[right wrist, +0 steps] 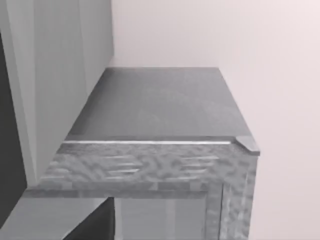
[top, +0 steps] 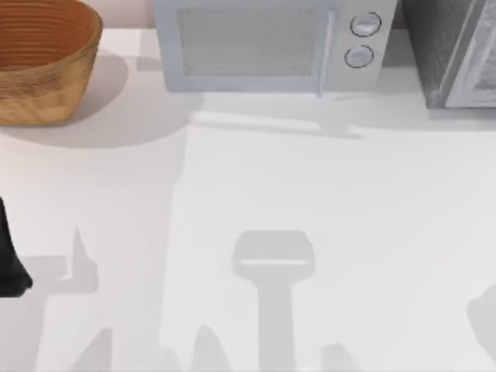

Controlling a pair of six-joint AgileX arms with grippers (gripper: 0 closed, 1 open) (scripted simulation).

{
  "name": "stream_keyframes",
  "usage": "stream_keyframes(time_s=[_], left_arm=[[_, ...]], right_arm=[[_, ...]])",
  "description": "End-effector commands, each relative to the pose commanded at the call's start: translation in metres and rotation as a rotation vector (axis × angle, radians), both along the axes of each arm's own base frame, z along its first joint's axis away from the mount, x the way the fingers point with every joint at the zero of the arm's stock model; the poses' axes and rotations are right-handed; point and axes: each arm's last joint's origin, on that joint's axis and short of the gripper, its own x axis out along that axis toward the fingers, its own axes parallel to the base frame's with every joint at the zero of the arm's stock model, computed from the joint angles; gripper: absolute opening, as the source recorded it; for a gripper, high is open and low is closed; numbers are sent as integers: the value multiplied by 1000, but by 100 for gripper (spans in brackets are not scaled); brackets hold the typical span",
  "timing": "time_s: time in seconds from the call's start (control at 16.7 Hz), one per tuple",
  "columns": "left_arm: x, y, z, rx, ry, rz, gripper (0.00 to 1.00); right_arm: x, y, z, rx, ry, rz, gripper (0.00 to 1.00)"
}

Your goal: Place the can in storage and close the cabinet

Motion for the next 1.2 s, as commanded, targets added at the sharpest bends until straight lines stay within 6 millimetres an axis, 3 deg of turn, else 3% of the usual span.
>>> stream_keyframes(time_s=[0.24, 0.6, 0.84, 1.2], left_arm=[[0, 0, 0, 0, 0, 0, 100], [0, 0, 0, 0, 0, 0, 100], [0, 0, 0, 0, 0, 0, 100], [0, 0, 0, 0, 0, 0, 100]], right_arm=[[1, 3, 3, -17, -9, 1, 100], [13, 52, 36, -157, -119, -19, 100], [47, 83, 32, -107, -122, -4, 100], [105, 149, 2, 6, 3, 8, 100]])
